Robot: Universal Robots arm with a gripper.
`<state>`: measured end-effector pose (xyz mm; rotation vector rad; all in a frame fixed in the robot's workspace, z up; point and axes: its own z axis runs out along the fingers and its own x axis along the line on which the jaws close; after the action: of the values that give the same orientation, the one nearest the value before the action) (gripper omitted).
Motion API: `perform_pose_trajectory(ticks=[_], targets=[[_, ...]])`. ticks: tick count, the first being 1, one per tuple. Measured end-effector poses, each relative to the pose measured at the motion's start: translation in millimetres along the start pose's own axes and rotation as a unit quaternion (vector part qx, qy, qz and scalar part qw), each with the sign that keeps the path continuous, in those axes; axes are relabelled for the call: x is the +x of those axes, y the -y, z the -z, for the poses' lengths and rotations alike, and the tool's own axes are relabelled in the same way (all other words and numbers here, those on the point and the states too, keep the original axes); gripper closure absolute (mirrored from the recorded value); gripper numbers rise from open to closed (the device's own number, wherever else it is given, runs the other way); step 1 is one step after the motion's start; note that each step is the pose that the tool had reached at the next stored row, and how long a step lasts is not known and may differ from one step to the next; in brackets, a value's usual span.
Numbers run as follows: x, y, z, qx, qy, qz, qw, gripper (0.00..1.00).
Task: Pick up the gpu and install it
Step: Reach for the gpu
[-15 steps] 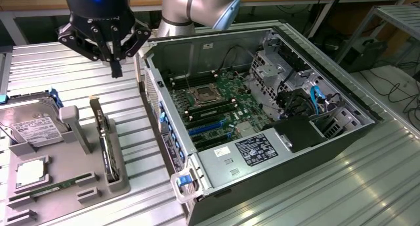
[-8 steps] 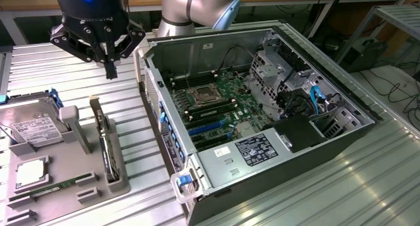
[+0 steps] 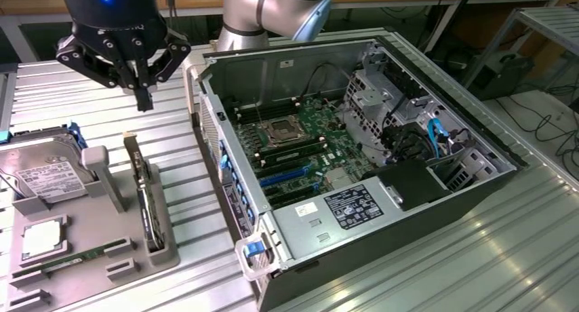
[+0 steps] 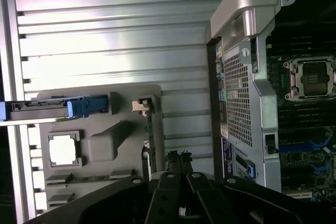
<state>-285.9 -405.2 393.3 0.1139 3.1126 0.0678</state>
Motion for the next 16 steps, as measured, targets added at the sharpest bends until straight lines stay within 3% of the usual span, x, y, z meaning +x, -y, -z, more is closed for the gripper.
perform_pose_trajectory(ticks=[16], targets=[[25.8,4.7,0.9,0.0001,-0.0001,0.000,1.0000,0.89]])
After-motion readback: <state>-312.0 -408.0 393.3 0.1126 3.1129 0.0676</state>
